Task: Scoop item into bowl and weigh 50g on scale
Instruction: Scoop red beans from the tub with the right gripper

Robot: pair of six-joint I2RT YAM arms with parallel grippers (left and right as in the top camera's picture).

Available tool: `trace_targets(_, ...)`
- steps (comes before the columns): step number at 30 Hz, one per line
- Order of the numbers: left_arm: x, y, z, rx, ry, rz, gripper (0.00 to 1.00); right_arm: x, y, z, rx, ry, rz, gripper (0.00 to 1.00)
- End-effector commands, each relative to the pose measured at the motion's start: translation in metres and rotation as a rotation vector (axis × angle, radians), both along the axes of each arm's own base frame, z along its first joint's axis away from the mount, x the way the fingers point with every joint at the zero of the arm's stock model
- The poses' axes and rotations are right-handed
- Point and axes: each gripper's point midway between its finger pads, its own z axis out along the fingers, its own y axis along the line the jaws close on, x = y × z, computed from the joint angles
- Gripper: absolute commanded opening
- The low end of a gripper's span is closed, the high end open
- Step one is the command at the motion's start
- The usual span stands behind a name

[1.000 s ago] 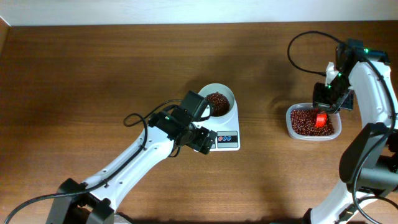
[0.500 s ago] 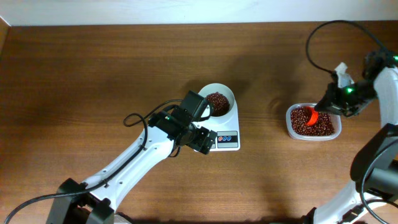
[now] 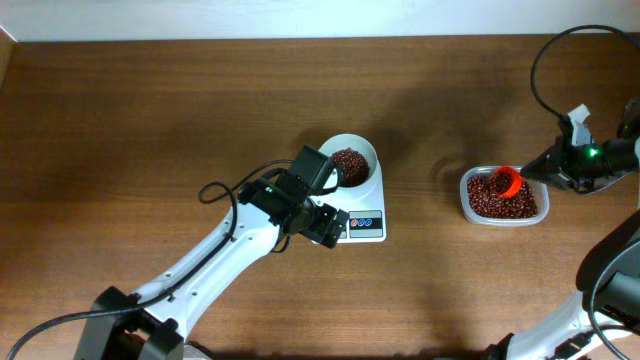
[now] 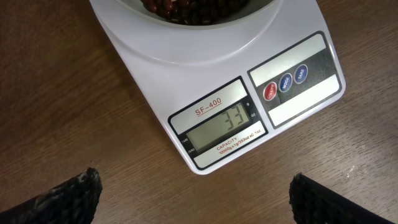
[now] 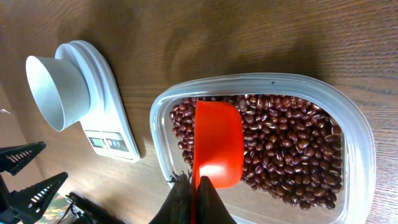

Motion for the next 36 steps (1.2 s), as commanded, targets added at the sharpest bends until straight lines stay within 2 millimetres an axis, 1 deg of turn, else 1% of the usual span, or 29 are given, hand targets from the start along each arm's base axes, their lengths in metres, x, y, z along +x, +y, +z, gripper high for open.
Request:
trace_targets(1, -0.001, 0.001, 0.003, -0.001, -0.011, 0.009, 0.99, -0.001, 0.003, 0.008, 0.014, -0.027, 0.007, 0.04)
trace_targets(4, -0.001, 0.001, 0.003, -0.001, -0.012, 0.009, 0.99, -0.001, 0.003, 0.008, 0.010, -0.037, 0.020, 0.04)
trace_targets(9, -0.001, 0.001, 0.003, -0.001, -0.012, 0.009, 0.99, -0.002, -0.009, 0.011, 0.035, -0.056, -0.023, 0.04)
trace_targets(12, -0.001, 0.001, 0.003, -0.001, -0.012, 0.009, 0.99, 0.001, -0.009, 0.017, 0.067, -0.102, -0.018, 0.04)
trace_targets(16, -0.001, 0.001, 0.003, -0.001, -0.012, 0.009, 0.99, 0.003, -0.010, 0.018, 0.073, -0.119, -0.020, 0.04)
trace_targets(21, -0.001, 0.001, 0.003, -0.001, -0.012, 0.009, 0.99, -0.003, -0.030, 0.030, 0.154, -0.159, -0.115, 0.04)
trace_targets(26, -0.001, 0.001, 0.003, -0.001, -0.012, 0.009, 0.99, -0.007, -0.042, 0.044, 0.239, -0.221, -0.180, 0.04)
trace_targets(28, -0.001, 0.001, 0.003, -0.001, -0.012, 0.009, 0.99, -0.009, -0.047, 0.046, 0.252, -0.227, -0.203, 0.04)
trace_targets(33, -0.001, 0.001, 0.003, -0.001, -0.012, 0.009, 0.99, -0.009, -0.043, 0.056, 0.304, -0.271, -0.198, 0.04)
trace_targets(36, -0.001, 0.001, 0.003, -0.001, -0.011, 0.009, 0.99, -0.006, -0.038, 0.066, 0.357, -0.301, -0.206, 0.04)
